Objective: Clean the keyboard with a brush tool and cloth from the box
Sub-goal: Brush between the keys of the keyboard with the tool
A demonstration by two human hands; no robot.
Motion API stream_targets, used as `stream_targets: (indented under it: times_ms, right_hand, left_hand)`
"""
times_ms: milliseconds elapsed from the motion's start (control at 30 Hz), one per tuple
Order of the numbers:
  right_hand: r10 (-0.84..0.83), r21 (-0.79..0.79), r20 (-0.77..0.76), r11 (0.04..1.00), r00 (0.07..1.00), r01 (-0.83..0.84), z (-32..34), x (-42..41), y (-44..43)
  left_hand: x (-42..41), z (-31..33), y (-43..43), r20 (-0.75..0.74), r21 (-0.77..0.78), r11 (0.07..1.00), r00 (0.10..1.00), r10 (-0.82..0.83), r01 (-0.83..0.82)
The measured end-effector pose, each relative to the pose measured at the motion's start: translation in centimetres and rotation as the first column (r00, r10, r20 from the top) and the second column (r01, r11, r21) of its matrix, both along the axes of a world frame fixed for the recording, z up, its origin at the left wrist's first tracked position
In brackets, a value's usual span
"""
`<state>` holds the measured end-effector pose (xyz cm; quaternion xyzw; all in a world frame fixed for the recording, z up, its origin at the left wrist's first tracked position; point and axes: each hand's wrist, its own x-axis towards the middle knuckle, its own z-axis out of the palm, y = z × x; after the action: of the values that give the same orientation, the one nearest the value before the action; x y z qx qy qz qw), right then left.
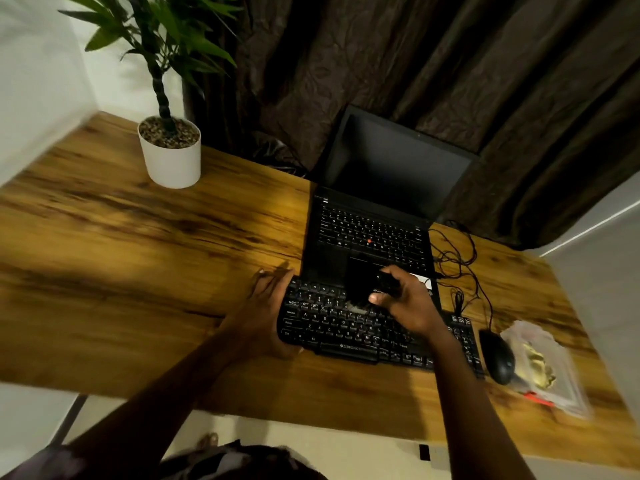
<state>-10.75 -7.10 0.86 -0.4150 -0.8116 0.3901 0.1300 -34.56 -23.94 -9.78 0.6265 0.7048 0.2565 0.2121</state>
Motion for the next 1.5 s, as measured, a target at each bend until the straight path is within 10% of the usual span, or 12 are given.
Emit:
stream_targets:
  times_ms: [1500]
  right_hand:
    - [0.025, -0.034, 0.005, 0.999, 1.000, -0.025, 0.6, 7.2, 4.4]
  left_hand:
    - [1.2, 2.6, -0.8, 0.100, -0.117, 0.987, 0.988, 0.119, -0.107]
